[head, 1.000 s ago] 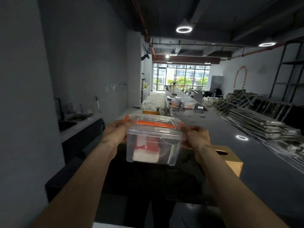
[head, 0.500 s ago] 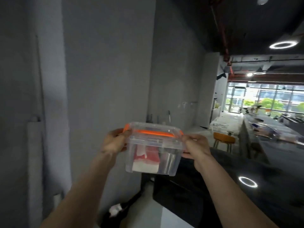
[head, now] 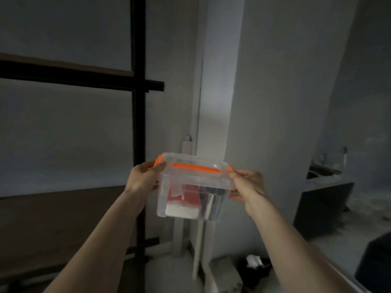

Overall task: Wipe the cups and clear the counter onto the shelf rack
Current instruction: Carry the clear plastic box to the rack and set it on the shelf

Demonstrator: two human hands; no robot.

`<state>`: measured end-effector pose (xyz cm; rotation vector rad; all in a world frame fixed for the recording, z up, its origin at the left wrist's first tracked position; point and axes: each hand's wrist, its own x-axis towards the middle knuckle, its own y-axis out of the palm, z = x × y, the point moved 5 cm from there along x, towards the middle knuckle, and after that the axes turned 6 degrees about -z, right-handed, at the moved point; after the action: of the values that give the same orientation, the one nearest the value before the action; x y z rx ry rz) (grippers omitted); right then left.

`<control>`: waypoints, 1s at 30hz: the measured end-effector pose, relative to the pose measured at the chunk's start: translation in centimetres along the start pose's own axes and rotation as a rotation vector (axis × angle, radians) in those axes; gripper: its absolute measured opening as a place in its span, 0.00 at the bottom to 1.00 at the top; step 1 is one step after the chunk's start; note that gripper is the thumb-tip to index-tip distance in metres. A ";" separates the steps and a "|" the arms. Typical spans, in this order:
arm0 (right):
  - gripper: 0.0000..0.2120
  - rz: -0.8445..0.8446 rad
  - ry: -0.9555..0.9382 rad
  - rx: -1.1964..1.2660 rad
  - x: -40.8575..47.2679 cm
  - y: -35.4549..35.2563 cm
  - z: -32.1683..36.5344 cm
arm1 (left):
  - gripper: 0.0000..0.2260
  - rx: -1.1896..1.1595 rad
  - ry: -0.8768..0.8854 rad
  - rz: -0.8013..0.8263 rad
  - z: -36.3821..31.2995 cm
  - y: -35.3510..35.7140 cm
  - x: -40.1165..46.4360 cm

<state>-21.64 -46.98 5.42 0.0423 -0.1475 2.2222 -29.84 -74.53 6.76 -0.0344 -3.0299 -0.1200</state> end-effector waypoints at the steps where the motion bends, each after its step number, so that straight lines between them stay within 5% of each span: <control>1: 0.18 0.035 0.003 0.002 -0.7 2.2 -0.2 | 0.16 0.017 0.002 -0.029 0.2 -2.2 0.2; 9: 0.11 0.269 -0.018 -0.017 -6.7 15.7 1.1 | 0.13 0.060 0.004 -0.306 0.0 -16.2 0.9; 18: 0.10 0.476 -0.069 -0.006 -10.0 25.1 1.8 | 0.15 0.098 0.023 -0.526 -0.1 -24.2 0.5; 30: 0.13 0.559 -0.061 -0.098 -12.0 38.3 -1.8 | 0.16 0.147 -0.015 -0.551 5.5 -33.4 6.9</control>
<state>-44.65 -79.34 -0.89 0.0153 -0.3344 2.7685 -38.20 -107.21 -0.56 0.8117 -2.9622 0.0598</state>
